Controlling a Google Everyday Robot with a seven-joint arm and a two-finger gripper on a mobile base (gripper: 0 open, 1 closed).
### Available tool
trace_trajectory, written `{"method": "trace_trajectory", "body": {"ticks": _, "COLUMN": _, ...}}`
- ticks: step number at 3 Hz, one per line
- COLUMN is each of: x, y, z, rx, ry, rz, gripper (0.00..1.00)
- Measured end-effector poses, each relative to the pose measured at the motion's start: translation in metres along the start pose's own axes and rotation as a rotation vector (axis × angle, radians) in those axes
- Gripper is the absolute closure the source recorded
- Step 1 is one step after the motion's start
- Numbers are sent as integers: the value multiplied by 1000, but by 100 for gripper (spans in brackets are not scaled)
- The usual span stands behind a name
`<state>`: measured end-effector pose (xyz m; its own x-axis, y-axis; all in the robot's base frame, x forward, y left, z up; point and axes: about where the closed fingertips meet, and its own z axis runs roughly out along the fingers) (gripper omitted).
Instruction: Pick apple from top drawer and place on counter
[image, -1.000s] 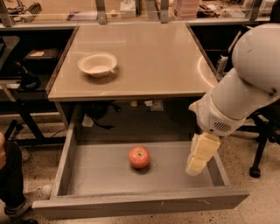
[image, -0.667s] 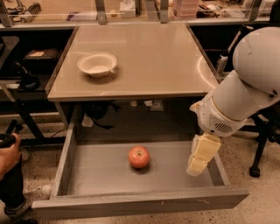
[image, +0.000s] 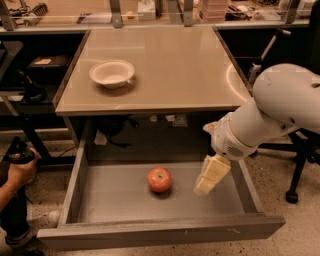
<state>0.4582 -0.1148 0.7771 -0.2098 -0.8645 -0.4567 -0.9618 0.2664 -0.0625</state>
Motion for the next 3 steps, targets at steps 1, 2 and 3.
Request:
{"method": "trace_trajectory", "body": {"ticks": 1, "x": -5, "y": -19, "z": 37, "rx": 10, "ry": -81, "rz": 36, "gripper": 0}}
{"method": "trace_trajectory", "body": {"ticks": 2, "x": -4, "y": -28, "z": 68, "rx": -13, "ry": -133, "rz": 97, "gripper": 0}}
{"method": "trace_trajectory", "body": {"ticks": 3, "x": -4, "y": -28, "z": 68, "rx": -13, "ry": -133, "rz": 97, "gripper": 0}}
